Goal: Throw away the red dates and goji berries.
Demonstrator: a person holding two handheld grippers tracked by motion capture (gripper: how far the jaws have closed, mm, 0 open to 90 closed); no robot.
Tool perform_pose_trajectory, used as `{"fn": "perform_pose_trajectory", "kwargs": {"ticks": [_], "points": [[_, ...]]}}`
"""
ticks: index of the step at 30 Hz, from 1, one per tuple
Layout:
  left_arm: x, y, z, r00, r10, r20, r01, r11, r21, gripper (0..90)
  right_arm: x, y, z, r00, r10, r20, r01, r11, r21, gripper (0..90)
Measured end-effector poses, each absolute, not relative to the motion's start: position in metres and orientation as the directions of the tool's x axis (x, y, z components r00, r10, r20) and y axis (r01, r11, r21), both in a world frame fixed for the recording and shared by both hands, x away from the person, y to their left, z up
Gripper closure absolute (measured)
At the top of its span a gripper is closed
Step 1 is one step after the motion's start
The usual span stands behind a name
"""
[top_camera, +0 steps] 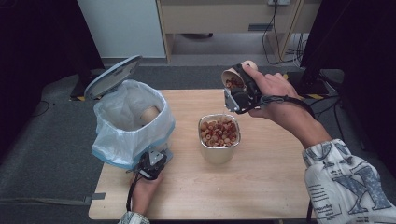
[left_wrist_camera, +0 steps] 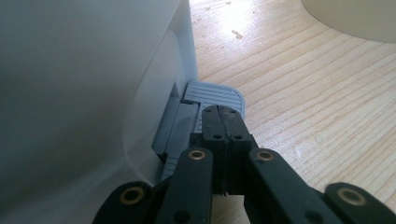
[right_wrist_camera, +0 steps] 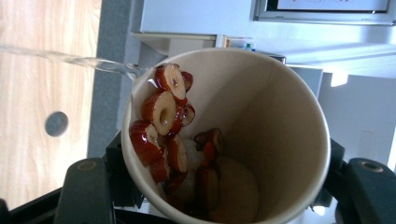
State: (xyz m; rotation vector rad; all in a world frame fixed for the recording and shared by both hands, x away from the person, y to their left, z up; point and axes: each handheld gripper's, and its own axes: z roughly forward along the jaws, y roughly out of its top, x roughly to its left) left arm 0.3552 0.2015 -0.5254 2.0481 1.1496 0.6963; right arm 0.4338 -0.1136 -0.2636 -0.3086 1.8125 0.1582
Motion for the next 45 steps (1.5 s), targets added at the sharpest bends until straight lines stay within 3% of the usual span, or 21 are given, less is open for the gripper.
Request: {"fn": "perform_pose_trajectory", "kwargs": {"ticks": [38,45], "points": [[0.355,0.202,-0.525,0.467,0.876,0.116,0.514,-0.377,0.770,89.1,0.432,-0.112,-0.260,-0.133,-0.202,-0.970,-0.276,0.948,-0.160,32.5],[0.355,0.202,-0.525,0.469,0.875,0.117,0.514,-0.378,0.770,89.1,0.435,-0.103,-0.286,-0.103,-0.348,-0.932,-0.284,0.908,-0.308,32.6]]}}
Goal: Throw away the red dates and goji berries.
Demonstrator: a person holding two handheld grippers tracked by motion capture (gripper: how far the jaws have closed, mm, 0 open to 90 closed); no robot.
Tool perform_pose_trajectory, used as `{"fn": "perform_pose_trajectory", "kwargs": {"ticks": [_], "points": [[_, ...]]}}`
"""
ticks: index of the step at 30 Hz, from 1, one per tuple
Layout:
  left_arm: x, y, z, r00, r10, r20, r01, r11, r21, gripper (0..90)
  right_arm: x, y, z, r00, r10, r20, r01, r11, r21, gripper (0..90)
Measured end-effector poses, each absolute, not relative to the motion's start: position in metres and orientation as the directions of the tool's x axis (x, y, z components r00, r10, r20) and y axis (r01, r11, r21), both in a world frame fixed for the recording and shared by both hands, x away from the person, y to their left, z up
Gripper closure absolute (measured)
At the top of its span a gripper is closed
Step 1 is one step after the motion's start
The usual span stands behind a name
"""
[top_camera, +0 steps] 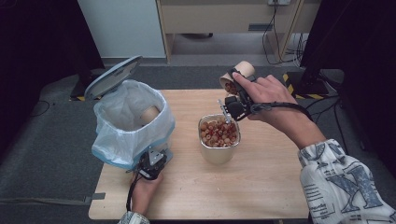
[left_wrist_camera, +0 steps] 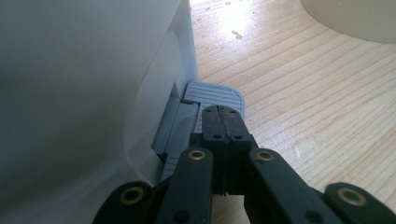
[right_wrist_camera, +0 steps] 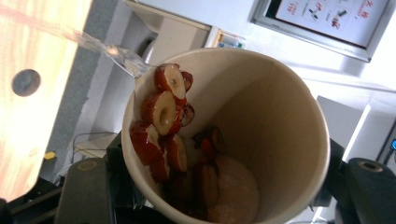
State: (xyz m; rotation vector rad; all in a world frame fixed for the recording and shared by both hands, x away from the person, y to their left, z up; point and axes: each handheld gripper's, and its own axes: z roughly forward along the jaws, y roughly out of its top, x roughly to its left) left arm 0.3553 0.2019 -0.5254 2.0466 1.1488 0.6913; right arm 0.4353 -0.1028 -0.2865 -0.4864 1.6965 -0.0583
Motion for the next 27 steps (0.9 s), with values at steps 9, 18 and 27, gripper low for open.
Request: {"fn": "perform_pose_trajectory", "kwargs": {"ticks": [9,18,27], "points": [[0.3552,0.2015,-0.5254,0.469,0.875,0.121,0.513,-0.381,0.769,89.1,0.4342,-0.1049,-0.2848,-0.092,-0.350,-0.932,-0.271,0.910,-0.314,32.6],[0.3552,0.2018,-0.5253,0.469,0.875,0.119,0.515,-0.380,0.768,89.1,0.4324,-0.1069,-0.2814,-0.081,-0.349,-0.934,-0.268,0.910,-0.317,32.6],[0.3553,0.2018,-0.5253,0.470,0.875,0.120,0.514,-0.381,0.768,89.1,0.4323,-0.1086,-0.2806,-0.078,-0.348,-0.934,-0.268,0.910,-0.316,32.5]]}}
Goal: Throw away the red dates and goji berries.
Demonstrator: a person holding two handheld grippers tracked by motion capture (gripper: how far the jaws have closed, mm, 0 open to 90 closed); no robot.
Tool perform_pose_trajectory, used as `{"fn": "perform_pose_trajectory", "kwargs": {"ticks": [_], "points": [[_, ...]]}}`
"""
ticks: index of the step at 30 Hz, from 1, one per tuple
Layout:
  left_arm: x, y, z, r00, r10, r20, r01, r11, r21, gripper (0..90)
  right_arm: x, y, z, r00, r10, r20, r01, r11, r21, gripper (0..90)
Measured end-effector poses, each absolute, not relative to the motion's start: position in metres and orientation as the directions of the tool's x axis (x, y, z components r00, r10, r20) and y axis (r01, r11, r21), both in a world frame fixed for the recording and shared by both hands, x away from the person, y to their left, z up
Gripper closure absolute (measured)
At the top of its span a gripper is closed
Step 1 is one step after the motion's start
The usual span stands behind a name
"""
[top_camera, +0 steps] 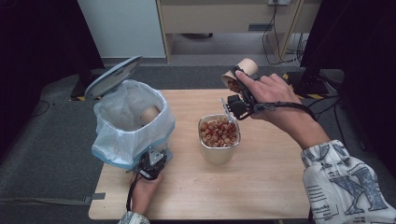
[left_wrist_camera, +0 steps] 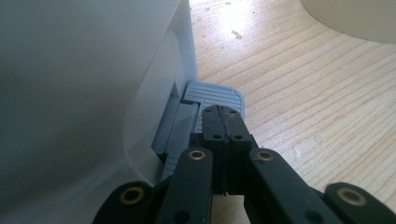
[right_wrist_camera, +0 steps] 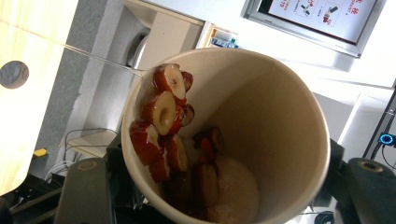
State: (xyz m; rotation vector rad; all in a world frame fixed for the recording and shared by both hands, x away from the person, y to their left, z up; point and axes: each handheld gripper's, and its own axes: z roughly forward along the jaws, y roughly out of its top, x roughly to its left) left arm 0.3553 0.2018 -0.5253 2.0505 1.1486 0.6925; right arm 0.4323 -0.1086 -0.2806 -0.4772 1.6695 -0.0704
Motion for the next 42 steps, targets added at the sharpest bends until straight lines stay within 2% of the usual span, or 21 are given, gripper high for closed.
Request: {"fn": "perform_pose_trajectory", "kwargs": {"ticks": [19,27,32,33,36,40,42], "points": [[0.355,0.202,-0.525,0.470,0.875,0.121,0.512,-0.381,0.770,89.1,0.430,-0.111,-0.275,-0.067,-0.313,-0.947,-0.273,0.919,-0.285,32.5],[0.355,0.202,-0.526,0.468,0.875,0.121,0.511,-0.381,0.770,89.0,0.427,-0.111,-0.258,-0.040,-0.326,-0.945,-0.266,0.915,-0.305,32.5],[0.355,0.202,-0.526,0.468,0.875,0.120,0.512,-0.379,0.770,89.0,0.427,-0.110,-0.250,-0.025,-0.300,-0.954,-0.263,0.922,-0.283,32.7],[0.355,0.202,-0.525,0.469,0.875,0.116,0.513,-0.378,0.771,89.1,0.428,-0.103,-0.266,-0.040,-0.381,-0.924,-0.274,0.893,-0.357,33.0],[0.355,0.202,-0.525,0.470,0.875,0.115,0.514,-0.377,0.770,89.0,0.428,-0.099,-0.287,-0.039,-0.510,-0.859,-0.280,0.831,-0.480,33.0],[0.355,0.202,-0.525,0.470,0.875,0.114,0.514,-0.376,0.771,89.0,0.429,-0.102,-0.273,-0.009,-0.440,-0.898,-0.250,0.871,-0.424,33.0],[0.355,0.202,-0.525,0.469,0.876,0.115,0.514,-0.377,0.771,89.1,0.427,-0.100,-0.287,-0.032,-0.515,-0.856,-0.282,0.827,-0.487,33.0]]}}
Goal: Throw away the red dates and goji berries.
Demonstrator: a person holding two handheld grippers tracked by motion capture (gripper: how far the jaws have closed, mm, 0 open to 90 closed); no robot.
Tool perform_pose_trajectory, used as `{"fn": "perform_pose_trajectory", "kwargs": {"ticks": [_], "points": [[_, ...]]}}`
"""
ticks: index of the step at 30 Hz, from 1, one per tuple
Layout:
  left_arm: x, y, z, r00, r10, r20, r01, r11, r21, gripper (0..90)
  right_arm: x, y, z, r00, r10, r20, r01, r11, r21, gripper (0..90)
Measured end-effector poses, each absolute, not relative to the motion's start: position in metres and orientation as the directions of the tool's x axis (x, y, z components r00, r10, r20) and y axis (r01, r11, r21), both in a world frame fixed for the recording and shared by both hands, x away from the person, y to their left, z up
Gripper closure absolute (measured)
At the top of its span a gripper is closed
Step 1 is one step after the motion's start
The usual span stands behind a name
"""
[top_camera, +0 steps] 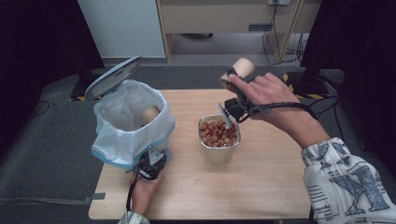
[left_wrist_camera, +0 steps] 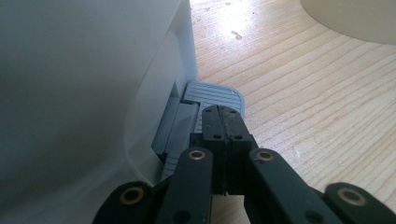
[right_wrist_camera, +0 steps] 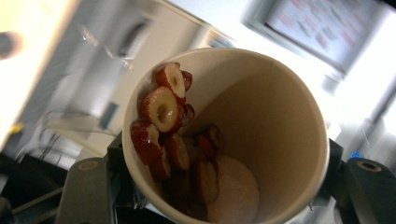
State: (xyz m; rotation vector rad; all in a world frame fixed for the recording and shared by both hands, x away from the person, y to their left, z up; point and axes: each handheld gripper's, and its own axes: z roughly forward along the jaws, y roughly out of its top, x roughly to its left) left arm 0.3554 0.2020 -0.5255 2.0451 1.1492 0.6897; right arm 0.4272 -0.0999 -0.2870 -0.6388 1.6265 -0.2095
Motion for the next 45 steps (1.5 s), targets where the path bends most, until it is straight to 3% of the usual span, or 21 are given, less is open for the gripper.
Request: {"fn": "perform_pose_trajectory", "kwargs": {"ticks": [2,7,14,18,20,22,25,28,43,44,45], "points": [[0.355,0.202,-0.525,0.469,0.876,0.114,0.515,-0.376,0.771,89.0,0.428,-0.099,-0.300,-0.042,-0.579,-0.814,-0.291,0.787,-0.545,32.9],[0.355,0.202,-0.525,0.470,0.876,0.113,0.514,-0.376,0.771,89.0,0.431,-0.099,-0.295,-0.051,-0.497,-0.866,-0.281,0.839,-0.466,32.9],[0.355,0.202,-0.526,0.469,0.876,0.116,0.514,-0.377,0.771,89.0,0.430,-0.098,-0.291,-0.042,-0.513,-0.857,-0.280,0.830,-0.482,33.0],[0.355,0.202,-0.525,0.469,0.876,0.116,0.514,-0.377,0.770,89.0,0.430,-0.100,-0.283,-0.026,-0.467,-0.884,-0.261,0.856,-0.445,33.1],[0.355,0.202,-0.525,0.469,0.876,0.114,0.514,-0.376,0.771,89.0,0.432,-0.094,-0.296,-0.049,-0.467,-0.883,-0.281,0.855,-0.437,33.6],[0.355,0.202,-0.525,0.469,0.876,0.114,0.515,-0.376,0.770,89.0,0.431,-0.087,-0.330,-0.060,-0.632,-0.772,-0.316,0.746,-0.586,33.6],[0.355,0.202,-0.525,0.470,0.876,0.112,0.515,-0.375,0.771,89.0,0.437,-0.089,-0.327,-0.081,-0.566,-0.820,-0.296,0.800,-0.523,33.5],[0.356,0.203,-0.525,0.471,0.875,0.111,0.514,-0.375,0.772,89.0,0.439,-0.094,-0.324,-0.080,-0.590,-0.804,-0.289,0.785,-0.547,33.4],[0.355,0.202,-0.525,0.469,0.876,0.112,0.515,-0.375,0.771,89.0,0.435,-0.100,-0.310,-0.076,-0.514,-0.855,-0.274,0.835,-0.477,33.0],[0.355,0.202,-0.525,0.470,0.876,0.111,0.516,-0.375,0.770,89.0,0.436,-0.096,-0.316,-0.057,-0.518,-0.853,-0.265,0.832,-0.488,33.1],[0.355,0.202,-0.525,0.470,0.876,0.111,0.515,-0.374,0.771,89.0,0.434,-0.088,-0.344,-0.097,-0.655,-0.749,-0.303,0.737,-0.605,33.4]]}}
